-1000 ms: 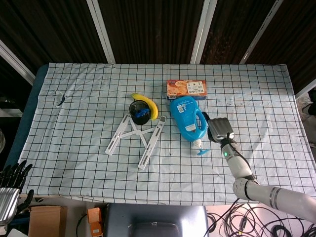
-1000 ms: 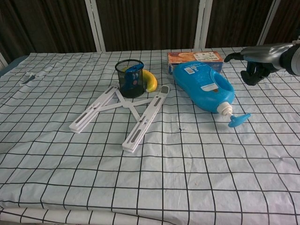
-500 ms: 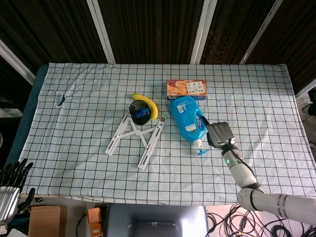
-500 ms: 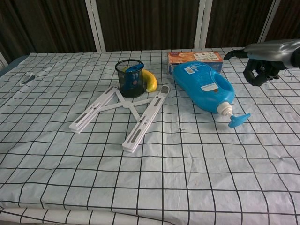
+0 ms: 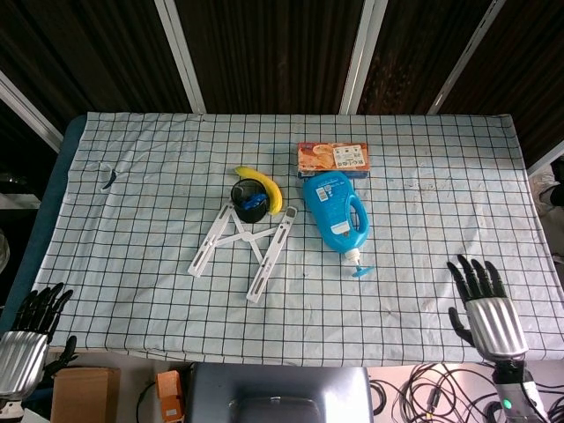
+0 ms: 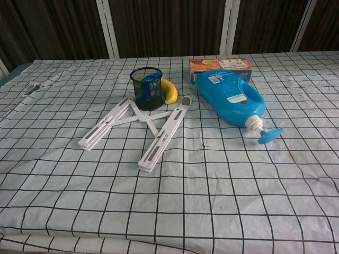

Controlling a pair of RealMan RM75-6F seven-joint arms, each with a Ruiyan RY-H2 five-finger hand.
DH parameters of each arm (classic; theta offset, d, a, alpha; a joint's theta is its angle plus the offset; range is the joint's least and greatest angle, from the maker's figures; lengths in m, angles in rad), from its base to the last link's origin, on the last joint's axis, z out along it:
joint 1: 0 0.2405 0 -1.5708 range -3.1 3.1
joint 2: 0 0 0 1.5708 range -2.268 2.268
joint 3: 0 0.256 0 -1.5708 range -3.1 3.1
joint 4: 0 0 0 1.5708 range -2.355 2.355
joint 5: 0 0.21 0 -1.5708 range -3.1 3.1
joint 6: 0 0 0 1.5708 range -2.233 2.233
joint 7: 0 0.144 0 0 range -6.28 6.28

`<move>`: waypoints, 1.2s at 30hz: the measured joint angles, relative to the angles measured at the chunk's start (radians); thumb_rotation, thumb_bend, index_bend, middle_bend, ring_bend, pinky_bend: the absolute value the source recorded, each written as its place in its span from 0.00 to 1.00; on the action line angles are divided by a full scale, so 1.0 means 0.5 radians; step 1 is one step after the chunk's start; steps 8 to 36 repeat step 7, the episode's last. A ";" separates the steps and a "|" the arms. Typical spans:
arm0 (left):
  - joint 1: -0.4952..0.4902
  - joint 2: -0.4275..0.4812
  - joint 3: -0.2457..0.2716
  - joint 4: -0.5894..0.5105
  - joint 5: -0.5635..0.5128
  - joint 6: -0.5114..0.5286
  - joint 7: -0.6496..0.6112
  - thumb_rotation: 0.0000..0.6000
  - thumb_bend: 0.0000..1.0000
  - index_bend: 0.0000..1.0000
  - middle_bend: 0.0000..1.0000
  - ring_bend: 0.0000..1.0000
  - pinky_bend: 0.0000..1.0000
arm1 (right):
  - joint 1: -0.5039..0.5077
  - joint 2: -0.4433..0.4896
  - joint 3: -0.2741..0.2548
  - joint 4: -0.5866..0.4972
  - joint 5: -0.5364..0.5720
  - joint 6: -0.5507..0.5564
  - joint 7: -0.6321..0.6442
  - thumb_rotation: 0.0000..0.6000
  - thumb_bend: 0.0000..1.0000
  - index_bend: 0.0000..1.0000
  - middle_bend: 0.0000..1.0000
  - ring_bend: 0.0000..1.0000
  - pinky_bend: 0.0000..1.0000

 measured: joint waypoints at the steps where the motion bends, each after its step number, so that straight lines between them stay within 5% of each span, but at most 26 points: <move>1: -0.001 0.000 0.002 0.001 -0.021 -0.026 0.008 1.00 0.44 0.00 0.00 0.00 0.02 | -0.057 -0.028 -0.015 0.102 -0.044 0.063 0.041 1.00 0.39 0.00 0.00 0.00 0.00; 7: -0.017 0.017 0.016 -0.051 -0.031 -0.115 0.039 1.00 0.44 0.00 0.00 0.00 0.02 | -0.221 -0.105 -0.034 0.325 -0.211 0.142 0.233 1.00 0.39 0.00 0.00 0.00 0.00; 36: -0.017 0.017 0.016 -0.051 -0.031 -0.115 0.039 1.00 0.44 0.00 0.00 0.00 0.02 | -0.221 -0.105 -0.034 0.325 -0.211 0.142 0.233 1.00 0.39 0.00 0.00 0.00 0.00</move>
